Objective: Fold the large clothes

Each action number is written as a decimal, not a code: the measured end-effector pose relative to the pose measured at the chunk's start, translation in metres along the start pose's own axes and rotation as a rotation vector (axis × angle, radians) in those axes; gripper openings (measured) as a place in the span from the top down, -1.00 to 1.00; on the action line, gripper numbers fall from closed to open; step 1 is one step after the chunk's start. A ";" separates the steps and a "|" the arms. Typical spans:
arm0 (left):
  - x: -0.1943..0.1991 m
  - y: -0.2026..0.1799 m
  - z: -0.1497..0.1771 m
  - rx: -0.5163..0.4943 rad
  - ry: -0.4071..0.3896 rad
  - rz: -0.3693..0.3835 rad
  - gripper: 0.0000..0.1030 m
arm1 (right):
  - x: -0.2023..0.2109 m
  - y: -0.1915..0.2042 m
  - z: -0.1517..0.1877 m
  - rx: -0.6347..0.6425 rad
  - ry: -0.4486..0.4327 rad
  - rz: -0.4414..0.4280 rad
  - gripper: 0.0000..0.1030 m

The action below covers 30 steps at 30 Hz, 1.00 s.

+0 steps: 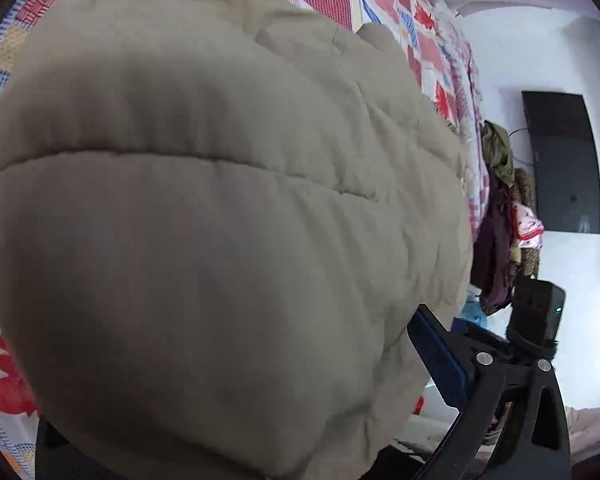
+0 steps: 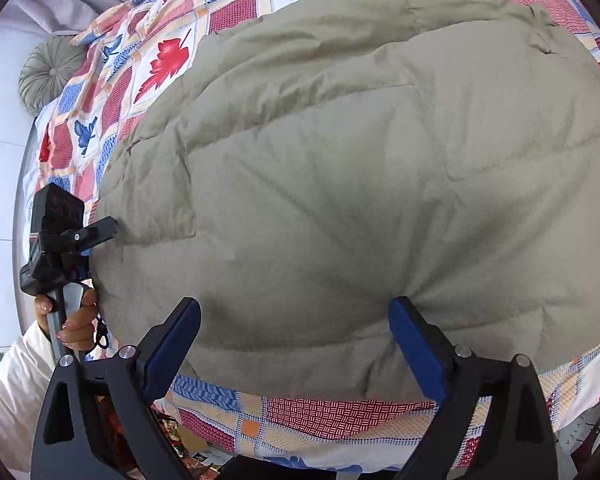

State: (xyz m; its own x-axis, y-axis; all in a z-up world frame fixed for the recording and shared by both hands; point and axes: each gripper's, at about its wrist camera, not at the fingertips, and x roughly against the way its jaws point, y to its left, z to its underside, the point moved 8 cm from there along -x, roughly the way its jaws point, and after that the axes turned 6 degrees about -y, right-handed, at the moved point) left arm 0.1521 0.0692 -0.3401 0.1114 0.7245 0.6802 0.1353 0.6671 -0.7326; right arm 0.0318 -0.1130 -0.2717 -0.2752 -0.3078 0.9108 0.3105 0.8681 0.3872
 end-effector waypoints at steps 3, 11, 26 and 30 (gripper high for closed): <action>-0.001 -0.002 -0.002 -0.011 -0.003 -0.038 -0.61 | -0.001 0.000 0.000 -0.007 0.005 -0.002 -0.87; 0.025 -0.022 -0.001 0.007 -0.058 0.018 0.44 | 0.015 0.007 -0.009 -0.011 0.000 -0.087 -0.88; 0.070 -0.139 0.010 -0.073 -0.102 -0.059 0.44 | -0.004 -0.023 -0.100 -0.016 -0.216 -0.110 0.72; 0.061 -0.193 0.010 -0.116 -0.102 -0.065 0.44 | -0.033 -0.030 -0.107 -0.062 -0.178 -0.132 0.76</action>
State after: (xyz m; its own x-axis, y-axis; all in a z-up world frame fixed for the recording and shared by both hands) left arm 0.1225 -0.0135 -0.1569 -0.0011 0.6982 0.7159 0.2526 0.6929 -0.6754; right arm 0.1293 -0.1704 -0.2981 -0.4716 -0.3388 0.8141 0.3152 0.7974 0.5145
